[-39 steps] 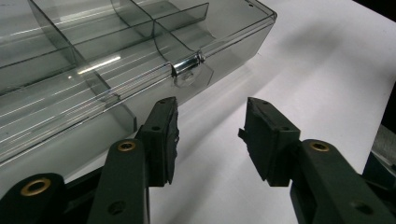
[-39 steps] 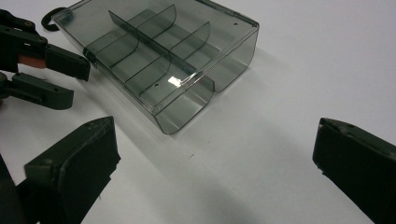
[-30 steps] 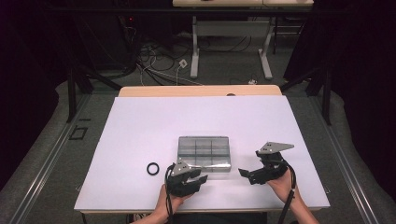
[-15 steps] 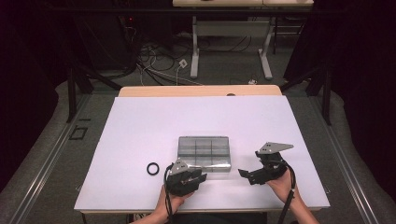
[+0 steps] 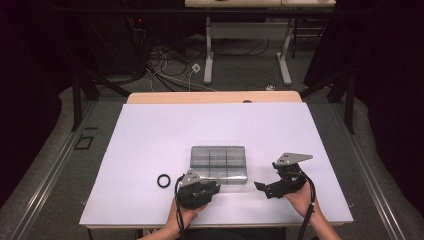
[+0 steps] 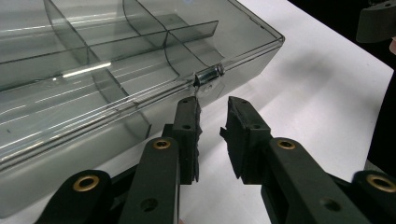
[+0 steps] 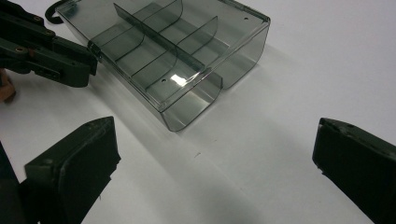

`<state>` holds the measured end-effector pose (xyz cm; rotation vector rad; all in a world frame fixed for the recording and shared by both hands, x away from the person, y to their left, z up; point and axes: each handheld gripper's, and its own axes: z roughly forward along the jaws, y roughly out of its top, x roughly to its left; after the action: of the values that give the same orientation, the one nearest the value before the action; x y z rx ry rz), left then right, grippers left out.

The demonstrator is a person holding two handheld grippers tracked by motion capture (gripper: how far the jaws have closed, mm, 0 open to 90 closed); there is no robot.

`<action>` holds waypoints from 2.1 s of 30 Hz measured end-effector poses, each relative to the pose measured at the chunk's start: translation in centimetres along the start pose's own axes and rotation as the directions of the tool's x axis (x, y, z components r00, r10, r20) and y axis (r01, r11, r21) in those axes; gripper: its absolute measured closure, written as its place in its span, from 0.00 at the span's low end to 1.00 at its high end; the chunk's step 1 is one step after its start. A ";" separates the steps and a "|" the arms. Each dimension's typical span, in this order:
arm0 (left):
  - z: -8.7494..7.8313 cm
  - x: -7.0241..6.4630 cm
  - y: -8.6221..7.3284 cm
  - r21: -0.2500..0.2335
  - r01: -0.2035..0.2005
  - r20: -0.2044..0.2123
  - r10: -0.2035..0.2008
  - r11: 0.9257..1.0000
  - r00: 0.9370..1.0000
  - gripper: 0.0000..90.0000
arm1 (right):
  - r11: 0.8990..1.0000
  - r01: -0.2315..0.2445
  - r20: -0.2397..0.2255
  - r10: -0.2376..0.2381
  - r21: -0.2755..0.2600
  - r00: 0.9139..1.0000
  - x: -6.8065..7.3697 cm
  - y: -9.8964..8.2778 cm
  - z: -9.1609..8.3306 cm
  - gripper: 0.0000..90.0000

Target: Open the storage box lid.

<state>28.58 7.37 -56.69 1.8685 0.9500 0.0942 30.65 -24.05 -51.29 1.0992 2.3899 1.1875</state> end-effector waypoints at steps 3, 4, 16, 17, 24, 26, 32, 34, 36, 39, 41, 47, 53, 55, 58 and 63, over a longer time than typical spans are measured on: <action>-0.1 0.1 0.0 0.005 0.004 -0.001 -0.004 1.000 1.000 0.85 | 1.000 0.001 -0.001 -0.001 -0.005 1.000 0.0 0.0 0.1 0.00; -0.1 0.1 0.0 0.004 0.008 -0.002 -0.008 1.000 1.000 0.86 | 1.000 -0.004 -0.003 0.004 -0.006 1.000 0.1 0.0 0.1 0.00; -0.2 0.4 0.0 -0.003 0.025 -0.005 -0.025 1.000 1.000 0.93 | 1.000 0.006 -0.004 -0.006 -0.004 1.000 0.1 0.0 0.2 0.00; -0.2 0.4 0.0 -0.005 0.026 -0.005 -0.026 1.000 1.000 0.95 | 1.000 0.006 -0.004 -0.006 -0.005 1.000 0.1 0.0 0.2 0.00; -0.3 0.6 -0.1 -0.007 0.029 -0.003 -0.029 1.000 1.000 0.97 | 1.000 0.008 -0.004 -0.008 -0.005 1.000 0.2 0.1 0.2 0.00; -0.2 0.5 -0.1 -0.028 0.044 -0.010 -0.044 0.999 0.999 0.97 | 1.000 0.008 -0.005 -0.008 -0.004 1.000 0.2 0.1 0.2 0.00; -0.2 0.6 -0.1 -0.028 0.036 -0.003 -0.036 0.999 0.999 0.97 | 1.000 0.010 -0.005 -0.010 -0.001 1.000 0.1 0.1 0.1 0.00; -0.2 0.6 -0.1 -0.028 0.035 -0.003 -0.035 0.999 0.999 0.97 | 1.000 0.011 -0.005 -0.011 0.000 1.000 0.1 0.1 0.1 0.00; -0.2 0.6 -0.1 -0.027 0.036 -0.001 -0.036 0.999 0.999 0.97 | 1.000 0.009 -0.004 -0.009 -0.001 1.000 0.1 0.1 0.1 0.00; -0.3 0.7 -0.1 -0.012 0.037 0.005 -0.037 0.999 0.999 0.97 | 1.000 0.007 -0.003 -0.007 -0.006 1.000 0.1 0.1 0.2 0.00; -0.3 0.7 -0.1 -0.019 0.033 0.009 -0.033 0.999 0.999 0.97 | 1.000 0.006 -0.002 -0.006 -0.006 1.000 0.1 0.1 0.2 0.00; -0.3 0.7 0.0 -0.023 0.032 0.011 -0.032 0.999 0.999 0.97 | 1.000 0.008 -0.003 -0.008 -0.001 1.000 0.1 0.1 0.1 0.00; -0.1 0.4 0.0 -0.006 0.038 0.011 -0.038 0.999 0.999 0.93 | 1.000 0.011 -0.004 -0.011 -0.002 1.000 0.1 0.1 0.1 0.00; -0.1 0.5 0.1 -0.003 0.025 0.017 -0.025 1.000 1.000 0.89 | 1.000 0.012 -0.006 -0.012 -0.004 1.000 0.1 0.1 0.1 0.00; -0.2 0.5 0.2 0.003 0.030 0.019 -0.031 1.000 0.999 0.89 | 1.000 0.021 -0.006 -0.021 0.000 1.000 0.1 0.2 0.0 0.00; -0.5 0.5 0.5 0.014 0.051 0.016 -0.052 0.999 0.999 0.88 | 1.000 0.006 -0.006 -0.006 -0.003 1.000 0.1 0.1 0.1 0.00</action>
<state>28.96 7.98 -56.24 1.8530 0.9889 0.0414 30.67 -23.86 -51.22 1.0879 2.3939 1.1931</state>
